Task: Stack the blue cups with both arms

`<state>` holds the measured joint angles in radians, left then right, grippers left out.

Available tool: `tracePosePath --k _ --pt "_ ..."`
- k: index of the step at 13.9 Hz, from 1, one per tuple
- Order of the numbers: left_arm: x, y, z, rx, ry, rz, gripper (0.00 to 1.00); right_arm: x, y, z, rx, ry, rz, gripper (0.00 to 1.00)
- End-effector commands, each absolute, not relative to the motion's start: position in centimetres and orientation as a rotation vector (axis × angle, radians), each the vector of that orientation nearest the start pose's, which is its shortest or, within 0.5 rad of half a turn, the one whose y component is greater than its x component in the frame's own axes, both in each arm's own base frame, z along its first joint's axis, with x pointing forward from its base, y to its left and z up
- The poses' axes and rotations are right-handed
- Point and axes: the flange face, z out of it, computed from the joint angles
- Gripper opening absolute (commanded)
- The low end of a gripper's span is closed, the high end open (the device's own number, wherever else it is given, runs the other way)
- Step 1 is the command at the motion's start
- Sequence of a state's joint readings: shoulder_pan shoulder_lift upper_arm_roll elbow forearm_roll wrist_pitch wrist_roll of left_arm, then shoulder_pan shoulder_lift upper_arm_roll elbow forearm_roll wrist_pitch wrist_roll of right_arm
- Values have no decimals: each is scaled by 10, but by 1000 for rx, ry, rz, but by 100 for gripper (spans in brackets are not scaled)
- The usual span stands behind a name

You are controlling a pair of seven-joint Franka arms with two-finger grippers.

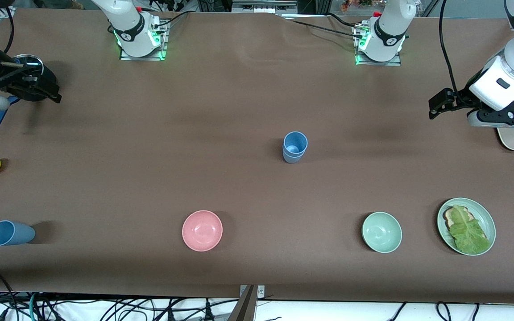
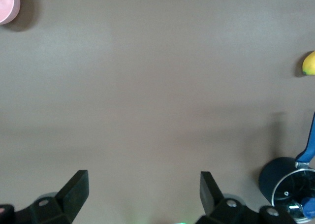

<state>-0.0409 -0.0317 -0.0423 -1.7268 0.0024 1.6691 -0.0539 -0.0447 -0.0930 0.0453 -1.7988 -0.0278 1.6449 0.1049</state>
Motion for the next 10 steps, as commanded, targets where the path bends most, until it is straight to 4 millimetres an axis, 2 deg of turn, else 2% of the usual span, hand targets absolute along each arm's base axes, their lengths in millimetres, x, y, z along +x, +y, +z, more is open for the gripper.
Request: tracePosePath --k 1,10 --pt "546 -45 578 -3154 41 28 100 536 -2 571 -3159 155 86 100" --pt "546 -45 578 -3154 43 30 100 535 -6 574 -3135 165 92 100"
